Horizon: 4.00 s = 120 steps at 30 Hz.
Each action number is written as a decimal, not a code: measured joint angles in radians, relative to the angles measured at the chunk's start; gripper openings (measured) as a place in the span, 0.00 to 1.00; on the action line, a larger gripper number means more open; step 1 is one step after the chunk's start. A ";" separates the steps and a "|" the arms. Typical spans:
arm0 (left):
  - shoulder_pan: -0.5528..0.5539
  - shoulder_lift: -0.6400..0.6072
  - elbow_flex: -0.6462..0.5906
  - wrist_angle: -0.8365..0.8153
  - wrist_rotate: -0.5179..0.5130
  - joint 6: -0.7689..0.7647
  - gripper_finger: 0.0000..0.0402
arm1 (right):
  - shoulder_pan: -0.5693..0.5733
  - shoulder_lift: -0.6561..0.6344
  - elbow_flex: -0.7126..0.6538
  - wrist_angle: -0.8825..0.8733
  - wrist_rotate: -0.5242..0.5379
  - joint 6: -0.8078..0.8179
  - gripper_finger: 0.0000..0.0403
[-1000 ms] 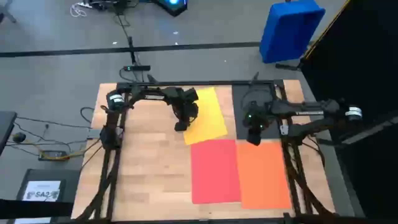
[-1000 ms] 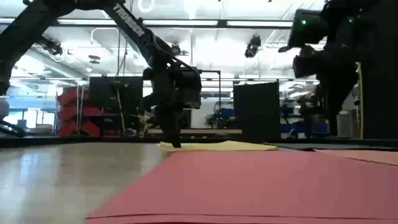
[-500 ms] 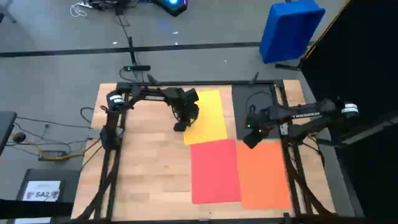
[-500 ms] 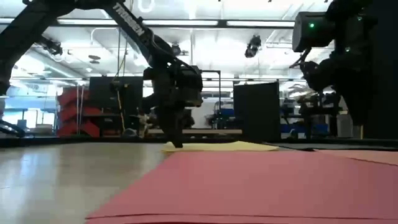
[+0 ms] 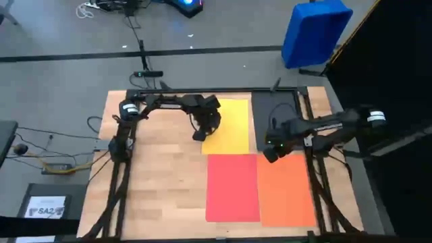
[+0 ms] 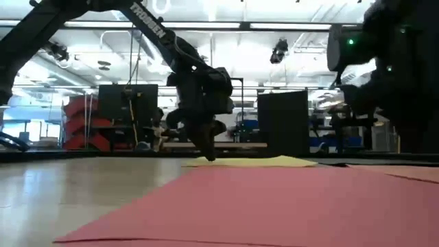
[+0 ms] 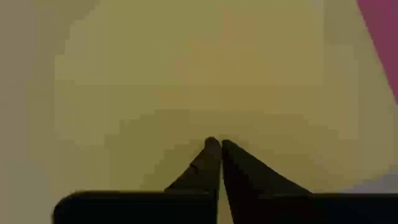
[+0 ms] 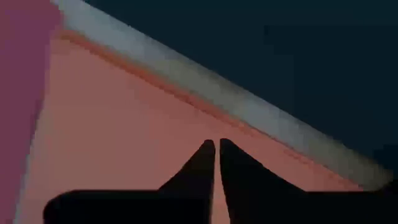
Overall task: Organize paper
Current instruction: Stack the black the paper on top of the black paper
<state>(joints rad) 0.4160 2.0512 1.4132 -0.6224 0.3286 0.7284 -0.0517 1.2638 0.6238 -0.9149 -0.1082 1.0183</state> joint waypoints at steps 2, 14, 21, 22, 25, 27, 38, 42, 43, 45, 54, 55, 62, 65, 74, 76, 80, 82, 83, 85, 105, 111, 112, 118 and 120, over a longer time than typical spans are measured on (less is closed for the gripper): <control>0.005 0.006 0.000 0.003 -0.003 0.000 0.00 | 0.000 0.011 -0.012 0.039 0.001 0.005 0.00; 0.016 0.027 0.011 0.002 -0.002 -0.006 0.00 | -0.050 0.068 -0.045 0.111 0.034 0.001 0.00; 0.016 0.027 0.011 0.002 -0.003 -0.008 0.00 | -0.091 0.071 -0.045 0.107 0.054 -0.016 0.00; 0.016 0.027 0.011 0.002 -0.003 -0.009 0.00 | -0.097 0.070 -0.046 0.107 0.060 -0.020 0.00; 0.016 0.027 0.011 0.002 -0.003 -0.013 0.00 | -0.112 0.070 -0.046 0.107 0.074 -0.028 0.00; 0.016 0.027 0.011 0.002 -0.004 -0.019 0.00 | -0.119 0.071 -0.046 0.107 0.079 -0.035 0.00; 0.016 0.027 0.010 0.001 -0.005 -0.029 0.00 | -0.084 0.071 -0.046 0.111 0.057 -0.030 0.00; 0.016 0.027 0.010 0.001 -0.005 -0.030 0.00 | -0.053 0.072 -0.046 0.111 0.051 -0.002 0.00; 0.016 0.027 0.010 0.001 -0.005 -0.030 0.00 | -0.047 0.072 -0.046 0.111 0.046 0.002 0.00; 0.016 0.027 0.010 0.001 -0.005 -0.030 0.00 | -0.039 0.072 -0.047 0.110 0.031 0.010 0.00; 0.016 0.027 0.010 0.002 -0.006 -0.048 0.00 | -0.027 0.058 -0.049 0.106 -0.015 0.019 0.00; 0.016 0.027 0.010 0.002 -0.006 -0.051 0.00 | -0.027 0.050 -0.049 0.101 -0.027 0.016 0.00; 0.016 0.027 0.010 0.002 -0.006 -0.059 0.00 | -0.026 -0.014 -0.027 0.097 -0.048 0.020 0.00; 0.016 0.027 0.010 0.002 -0.006 -0.060 0.00 | -0.034 -0.017 -0.026 0.098 -0.023 0.023 0.00; 0.016 0.027 0.010 0.002 -0.006 -0.060 0.00 | -0.084 0.079 -0.027 0.081 0.030 -0.027 0.00; 0.016 0.027 0.010 0.002 -0.006 -0.061 0.00 | -0.103 0.105 -0.023 0.083 0.030 -0.054 0.00; 0.016 0.027 0.010 0.002 -0.006 -0.065 0.00 | -0.147 0.134 -0.021 0.079 0.016 -0.096 0.00; 0.016 0.027 0.010 0.002 -0.006 -0.066 0.00 | -0.166 0.134 -0.023 0.078 0.015 -0.111 0.00; 0.016 0.027 0.010 0.002 -0.006 -0.067 0.00 | -0.175 0.134 -0.023 0.077 0.015 -0.117 0.00; 0.016 0.027 0.010 0.003 -0.006 -0.068 0.00 | -0.185 0.131 -0.024 0.076 0.023 -0.124 0.00; 0.016 0.028 0.009 0.028 -0.011 -0.109 0.00 | -0.195 0.132 -0.024 0.054 0.121 -0.114 0.00; 0.016 0.028 0.009 0.031 -0.013 -0.112 0.00 | -0.195 0.133 -0.024 0.050 0.139 -0.113 0.00; 0.016 0.028 0.009 0.032 -0.013 -0.112 0.00 | -0.195 0.133 -0.024 0.050 0.143 -0.113 0.00; 0.016 0.029 0.009 0.089 -0.054 -0.107 0.00 | -0.195 0.133 -0.025 0.048 0.163 -0.113 0.00; 0.016 0.029 0.009 0.112 -0.076 -0.107 0.00 | -0.195 0.133 -0.025 0.048 0.165 -0.113 0.00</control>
<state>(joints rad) 0.4322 2.0804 1.4220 -0.5102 0.2530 0.6215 -0.2470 1.3972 0.5991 -0.8669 0.0566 0.9058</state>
